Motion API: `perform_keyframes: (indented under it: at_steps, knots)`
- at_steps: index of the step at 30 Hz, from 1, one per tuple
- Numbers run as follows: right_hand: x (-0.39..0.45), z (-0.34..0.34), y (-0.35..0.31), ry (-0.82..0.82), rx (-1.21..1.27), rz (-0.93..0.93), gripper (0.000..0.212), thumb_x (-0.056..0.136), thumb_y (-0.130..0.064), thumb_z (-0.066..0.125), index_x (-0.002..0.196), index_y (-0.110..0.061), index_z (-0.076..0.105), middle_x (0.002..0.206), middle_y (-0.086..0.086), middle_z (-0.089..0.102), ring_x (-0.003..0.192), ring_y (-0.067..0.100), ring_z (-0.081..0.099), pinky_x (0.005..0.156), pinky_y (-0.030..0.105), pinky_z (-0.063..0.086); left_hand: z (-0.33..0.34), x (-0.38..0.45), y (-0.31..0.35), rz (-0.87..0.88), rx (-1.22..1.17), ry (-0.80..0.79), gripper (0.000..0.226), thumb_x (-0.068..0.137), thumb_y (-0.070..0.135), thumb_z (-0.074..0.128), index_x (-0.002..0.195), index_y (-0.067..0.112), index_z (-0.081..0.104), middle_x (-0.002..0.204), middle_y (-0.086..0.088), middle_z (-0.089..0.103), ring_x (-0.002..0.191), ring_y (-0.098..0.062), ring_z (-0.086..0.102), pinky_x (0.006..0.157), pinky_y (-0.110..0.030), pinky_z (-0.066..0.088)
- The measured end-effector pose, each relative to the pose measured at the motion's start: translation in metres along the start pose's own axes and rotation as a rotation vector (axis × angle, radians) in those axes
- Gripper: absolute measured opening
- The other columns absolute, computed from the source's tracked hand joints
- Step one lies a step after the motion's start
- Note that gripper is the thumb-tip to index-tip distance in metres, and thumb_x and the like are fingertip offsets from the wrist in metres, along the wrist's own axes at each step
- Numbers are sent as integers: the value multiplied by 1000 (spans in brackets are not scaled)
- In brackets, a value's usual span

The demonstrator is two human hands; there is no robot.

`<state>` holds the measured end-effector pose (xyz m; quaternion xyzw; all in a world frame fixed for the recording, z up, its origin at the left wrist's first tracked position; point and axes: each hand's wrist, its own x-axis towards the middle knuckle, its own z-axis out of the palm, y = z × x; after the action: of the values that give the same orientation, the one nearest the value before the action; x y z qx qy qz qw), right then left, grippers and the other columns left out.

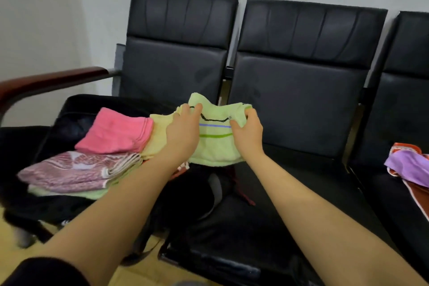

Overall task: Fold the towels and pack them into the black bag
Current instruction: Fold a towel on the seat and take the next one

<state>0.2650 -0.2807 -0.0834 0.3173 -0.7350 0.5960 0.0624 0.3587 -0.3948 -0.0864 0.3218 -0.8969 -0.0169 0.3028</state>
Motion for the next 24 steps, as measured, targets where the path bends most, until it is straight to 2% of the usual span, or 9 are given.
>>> perform_keyframes:
  at_steps: [3,5,7,10,14,16,18,21,24]
  knots:
    - [12,42,-6,-31,18,-60,12,90,-9,57,100,-11,50,105,4,56,95,15,54,81,21,43,11,15,-41,-40,6,39,50,90,-2,41,136,19,35,113,-10,42,79,-25,38,57,-33,31]
    - [19,68,-8,-54,6,-137,12,91,-8,56,97,-13,47,104,2,52,88,8,49,75,5,36,20,24,-65,-57,-15,47,51,91,0,40,138,20,34,114,-11,41,82,-28,42,57,-36,30]
    - [26,93,-9,-83,-4,-203,13,93,-8,54,98,-17,45,102,-2,47,83,-2,47,70,1,34,30,35,-89,-81,-14,62,52,92,1,40,139,21,33,115,-11,40,88,-32,45,57,-37,30]
    - [39,125,-2,-116,-67,-269,9,95,-12,52,96,-16,44,98,-4,43,79,-11,45,65,16,36,46,52,-113,-119,-5,90,53,92,1,40,140,22,33,116,-11,39,90,-32,45,56,-37,34]
    - [49,160,22,-157,-370,-180,19,95,-13,52,112,-9,43,110,4,45,85,16,52,71,34,42,77,62,-136,-181,85,-52,48,88,2,45,133,19,38,120,-11,39,97,-31,44,65,-37,38]
    - [50,174,39,-196,-692,-149,41,92,-19,58,125,-7,38,122,9,43,104,25,51,82,33,40,99,56,-146,-115,247,-71,39,74,8,58,113,13,56,122,-14,49,95,-34,52,72,-36,43]
    - [51,181,49,-201,-827,-142,66,87,-32,65,137,-6,31,131,10,40,113,26,46,93,32,38,117,55,-151,-36,348,-73,29,56,8,61,85,9,65,109,-18,63,81,-34,61,63,-31,47]
    - [58,182,55,-79,-953,-458,80,74,-29,75,141,-10,36,134,9,48,103,27,54,86,35,44,127,61,-151,116,152,-60,35,68,9,37,92,5,63,107,-19,62,91,-38,62,73,-37,45]
    - [69,180,62,-94,-1020,-906,57,78,-6,46,132,-25,41,134,6,51,111,28,47,87,39,36,128,67,-149,85,-51,-107,46,83,15,28,121,8,54,121,-11,56,114,-32,51,91,-39,36]
